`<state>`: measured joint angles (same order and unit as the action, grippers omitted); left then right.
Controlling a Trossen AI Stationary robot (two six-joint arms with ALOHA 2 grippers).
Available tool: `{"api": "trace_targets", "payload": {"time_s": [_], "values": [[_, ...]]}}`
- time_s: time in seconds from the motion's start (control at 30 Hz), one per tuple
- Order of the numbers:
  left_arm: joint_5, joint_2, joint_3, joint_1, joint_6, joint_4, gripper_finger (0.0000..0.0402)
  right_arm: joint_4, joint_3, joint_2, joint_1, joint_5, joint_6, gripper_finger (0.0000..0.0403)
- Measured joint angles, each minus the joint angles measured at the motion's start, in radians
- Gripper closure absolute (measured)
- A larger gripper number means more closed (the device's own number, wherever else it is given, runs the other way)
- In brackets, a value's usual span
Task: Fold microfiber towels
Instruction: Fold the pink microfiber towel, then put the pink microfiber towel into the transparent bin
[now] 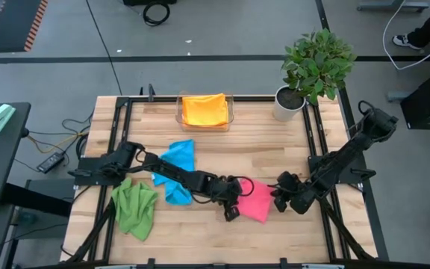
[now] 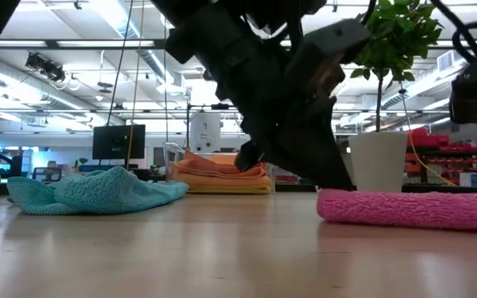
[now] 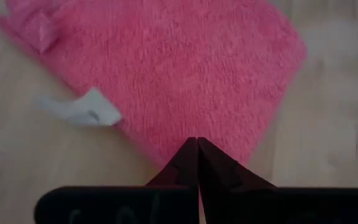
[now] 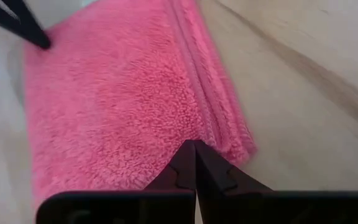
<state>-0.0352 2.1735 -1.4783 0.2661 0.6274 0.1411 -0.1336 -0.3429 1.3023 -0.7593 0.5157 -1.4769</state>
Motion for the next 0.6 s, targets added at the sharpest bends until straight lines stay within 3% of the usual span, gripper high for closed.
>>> {"api": "trace_targets", "payload": {"time_s": [0.2,0.33,0.5,0.6], "values": [[-0.003,-0.005,0.000,-0.014,0.032,-0.009,0.0378,0.003,0.012,-0.001,0.013,0.023,0.029,0.0400],[-0.030,-0.061,0.001,-0.043,0.011,-0.006,0.0391,0.001,-0.006,-0.033,0.031,0.027,0.094,0.0400],[-0.071,-0.111,0.000,-0.077,0.007,0.040,0.0386,-0.109,-0.035,-0.156,0.040,0.030,0.122,0.0399],[-0.070,-0.123,-0.001,-0.085,0.105,0.083,0.0376,-0.192,-0.039,-0.243,0.035,0.015,0.073,0.0392]]}}
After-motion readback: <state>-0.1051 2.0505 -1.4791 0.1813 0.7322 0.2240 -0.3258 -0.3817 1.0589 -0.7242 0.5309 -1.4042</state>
